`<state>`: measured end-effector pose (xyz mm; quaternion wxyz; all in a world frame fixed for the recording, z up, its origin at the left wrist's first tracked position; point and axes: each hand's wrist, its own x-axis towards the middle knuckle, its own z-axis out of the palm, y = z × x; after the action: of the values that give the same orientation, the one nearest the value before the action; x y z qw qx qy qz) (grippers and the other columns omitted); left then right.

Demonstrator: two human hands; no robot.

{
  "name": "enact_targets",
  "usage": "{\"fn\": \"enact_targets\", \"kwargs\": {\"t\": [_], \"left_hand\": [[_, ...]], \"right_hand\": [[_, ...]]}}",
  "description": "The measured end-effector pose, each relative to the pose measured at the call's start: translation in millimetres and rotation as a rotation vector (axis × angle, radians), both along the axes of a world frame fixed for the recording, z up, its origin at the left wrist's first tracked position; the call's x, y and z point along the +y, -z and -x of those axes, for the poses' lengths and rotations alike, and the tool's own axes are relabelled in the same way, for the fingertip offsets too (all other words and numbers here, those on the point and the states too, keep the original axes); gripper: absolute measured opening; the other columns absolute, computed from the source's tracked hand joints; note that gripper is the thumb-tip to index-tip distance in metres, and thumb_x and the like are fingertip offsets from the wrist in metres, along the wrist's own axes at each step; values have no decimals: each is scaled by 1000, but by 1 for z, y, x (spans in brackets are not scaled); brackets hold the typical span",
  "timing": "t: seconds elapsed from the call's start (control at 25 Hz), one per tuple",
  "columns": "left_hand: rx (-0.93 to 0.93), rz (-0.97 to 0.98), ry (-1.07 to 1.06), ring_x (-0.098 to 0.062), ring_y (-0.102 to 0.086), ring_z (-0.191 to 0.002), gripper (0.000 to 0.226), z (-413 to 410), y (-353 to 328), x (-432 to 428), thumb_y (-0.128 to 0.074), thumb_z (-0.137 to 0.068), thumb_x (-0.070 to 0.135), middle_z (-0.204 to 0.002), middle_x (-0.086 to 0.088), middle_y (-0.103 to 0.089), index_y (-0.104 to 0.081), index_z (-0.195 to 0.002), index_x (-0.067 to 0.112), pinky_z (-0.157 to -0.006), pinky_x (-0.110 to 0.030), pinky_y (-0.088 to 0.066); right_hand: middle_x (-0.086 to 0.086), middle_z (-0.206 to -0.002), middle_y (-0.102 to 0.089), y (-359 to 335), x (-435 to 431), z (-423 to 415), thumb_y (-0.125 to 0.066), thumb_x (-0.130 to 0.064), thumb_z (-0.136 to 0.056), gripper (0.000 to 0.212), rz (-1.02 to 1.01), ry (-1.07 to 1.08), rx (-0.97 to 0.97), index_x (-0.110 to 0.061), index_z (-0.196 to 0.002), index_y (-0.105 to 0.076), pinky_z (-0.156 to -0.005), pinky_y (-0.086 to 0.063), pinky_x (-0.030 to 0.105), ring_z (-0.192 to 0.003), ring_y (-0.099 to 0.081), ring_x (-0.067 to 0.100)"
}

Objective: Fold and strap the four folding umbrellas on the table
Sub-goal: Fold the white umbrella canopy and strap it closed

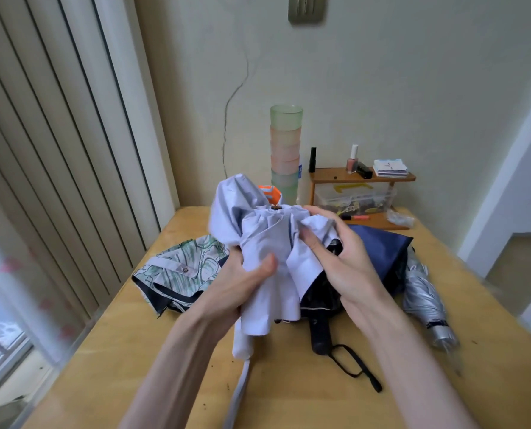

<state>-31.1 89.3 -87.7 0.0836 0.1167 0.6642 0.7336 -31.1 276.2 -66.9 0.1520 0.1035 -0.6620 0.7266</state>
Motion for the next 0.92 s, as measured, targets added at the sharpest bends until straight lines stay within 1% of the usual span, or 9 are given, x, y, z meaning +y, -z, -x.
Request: {"fn": "enact_targets", "kwargs": {"t": [0.12,0.28,0.4,0.48,0.56,0.6,0.68,0.76,0.92], "left_hand": [[-13,-61,-102,-32,-75,-110,57,3,0,10,-90,-69,35,-114,-10,-79,-73,-118,11,-96,-45,-61],[37,-56,-174,-25,-77,-105,61,8,8,2,-90,-54,45,-110,-8,-80,-76,-107,19,-94,-43,-60],[37,-76,-176,-25,-76,-107,58,9,8,0,-87,-58,46,-111,-10,-80,-77,-108,18,-94,-41,-59],[46,-56,-176,-24,-76,-109,56,10,5,-1,-90,-67,39,-114,-7,-80,-75,-115,16,-92,-37,-60],[27,-30,-216,-24,-77,-106,51,10,2,-3,-95,-70,30,-110,-4,-81,-76,-114,14,-85,-32,-60],[9,-25,-240,-24,-77,-104,50,10,0,-6,-97,-68,30,-107,-3,-81,-77,-111,15,-82,-32,-59],[-32,-21,-256,-22,-78,-101,54,10,-2,-11,-96,-64,34,-105,-3,-81,-77,-110,15,-82,-35,-59],[-79,-32,-235,-24,-78,-101,58,10,-5,-19,-98,-65,32,-108,-5,-81,-75,-114,14,-85,-38,-60],[-58,-46,-251,-28,-77,-104,58,11,-10,-36,-93,-68,31,-112,-7,-80,-73,-120,16,-90,-46,-62]], "right_hand": [[-3,-126,-77,3,-10,-2,-68,-12,-100,33,140,-76,-11,-17,-133,-67,-94,-59,25,-121,-71,13],[3,-125,-77,3,-22,-6,-69,-17,-95,39,256,-194,-59,-15,-133,-67,-95,-60,30,-119,-73,20],[2,-123,-78,2,-27,-8,-66,-20,-97,32,243,-241,-75,-17,-129,-70,-99,-59,31,-119,-72,19],[-6,-118,-79,1,-21,-7,-63,-24,-101,25,41,-176,4,-19,-124,-72,-99,-58,28,-117,-72,12],[-17,-97,-80,1,-9,-1,-67,-36,-100,21,-291,9,153,-19,-109,-76,-83,-58,23,-94,-74,0],[-14,-84,-78,2,-3,1,-71,-43,-99,28,-396,111,195,-16,-99,-77,-71,-57,29,-78,-71,4],[7,-76,-73,5,7,6,-74,-53,-93,46,-399,226,210,-7,-91,-77,-63,-54,45,-70,-65,28],[13,-82,-75,2,13,4,-81,-40,-92,33,-256,194,179,-6,-92,-79,-67,-53,39,-73,-65,21],[0,-86,-79,-9,35,-2,-85,-19,-87,8,-153,175,102,-14,-93,-80,-78,-57,28,-84,-71,8]]}}
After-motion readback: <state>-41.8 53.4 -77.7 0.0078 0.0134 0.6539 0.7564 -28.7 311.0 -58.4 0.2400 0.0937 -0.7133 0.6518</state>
